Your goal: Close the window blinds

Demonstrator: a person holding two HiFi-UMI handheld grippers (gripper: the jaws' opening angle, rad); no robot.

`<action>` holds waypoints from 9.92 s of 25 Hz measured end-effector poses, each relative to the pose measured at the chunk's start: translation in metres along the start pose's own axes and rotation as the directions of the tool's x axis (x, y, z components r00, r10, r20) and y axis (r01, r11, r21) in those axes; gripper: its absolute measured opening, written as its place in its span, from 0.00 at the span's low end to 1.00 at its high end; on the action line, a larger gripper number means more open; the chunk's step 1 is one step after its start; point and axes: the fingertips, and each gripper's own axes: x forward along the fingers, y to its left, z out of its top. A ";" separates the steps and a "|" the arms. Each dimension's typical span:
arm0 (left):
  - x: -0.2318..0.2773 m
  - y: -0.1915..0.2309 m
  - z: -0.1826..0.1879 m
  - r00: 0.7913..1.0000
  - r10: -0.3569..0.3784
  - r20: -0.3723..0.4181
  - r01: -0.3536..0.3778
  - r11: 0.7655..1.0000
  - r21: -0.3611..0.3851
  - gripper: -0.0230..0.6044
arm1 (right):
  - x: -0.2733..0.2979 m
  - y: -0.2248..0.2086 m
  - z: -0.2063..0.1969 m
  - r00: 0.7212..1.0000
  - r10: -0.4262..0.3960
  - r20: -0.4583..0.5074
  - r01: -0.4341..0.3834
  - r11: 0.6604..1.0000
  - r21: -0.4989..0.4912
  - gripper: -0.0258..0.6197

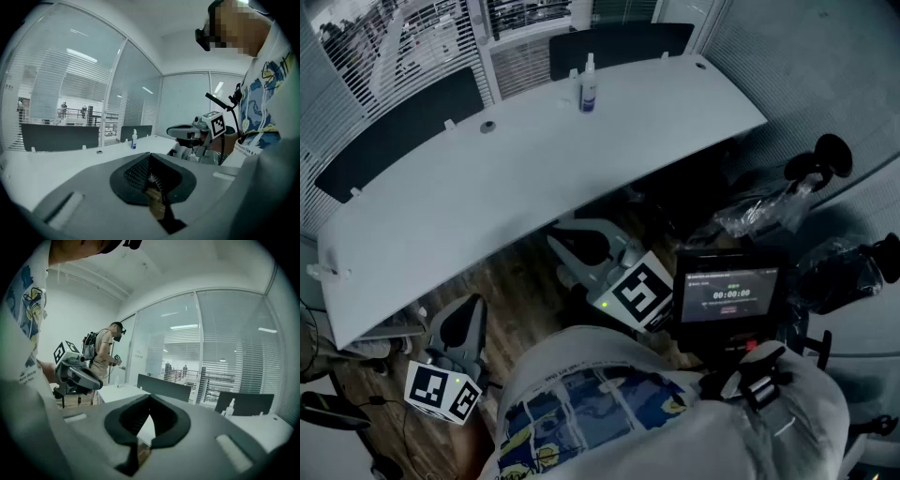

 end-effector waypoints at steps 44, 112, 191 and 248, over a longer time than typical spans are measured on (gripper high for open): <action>0.169 0.095 0.047 1.000 0.012 -0.019 -0.011 0.999 0.030 0.04 | 0.106 -0.154 -0.017 0.995 0.043 -0.095 -0.036 0.997 0.070 0.04; 0.110 0.222 0.042 0.885 0.463 -0.039 -0.462 0.869 -0.175 0.04 | 0.541 -0.515 0.093 0.890 -0.454 -0.047 0.454 0.871 0.190 0.24; 0.143 0.225 0.043 0.923 0.382 -0.048 -0.384 0.907 -0.173 0.04 | 0.542 -0.522 0.087 0.898 -0.431 -0.088 0.437 0.852 0.289 0.24; 0.142 0.219 0.042 0.924 0.380 -0.049 -0.382 0.909 -0.165 0.04 | 0.557 -0.509 0.079 0.741 -0.669 0.056 0.285 0.237 -0.929 0.23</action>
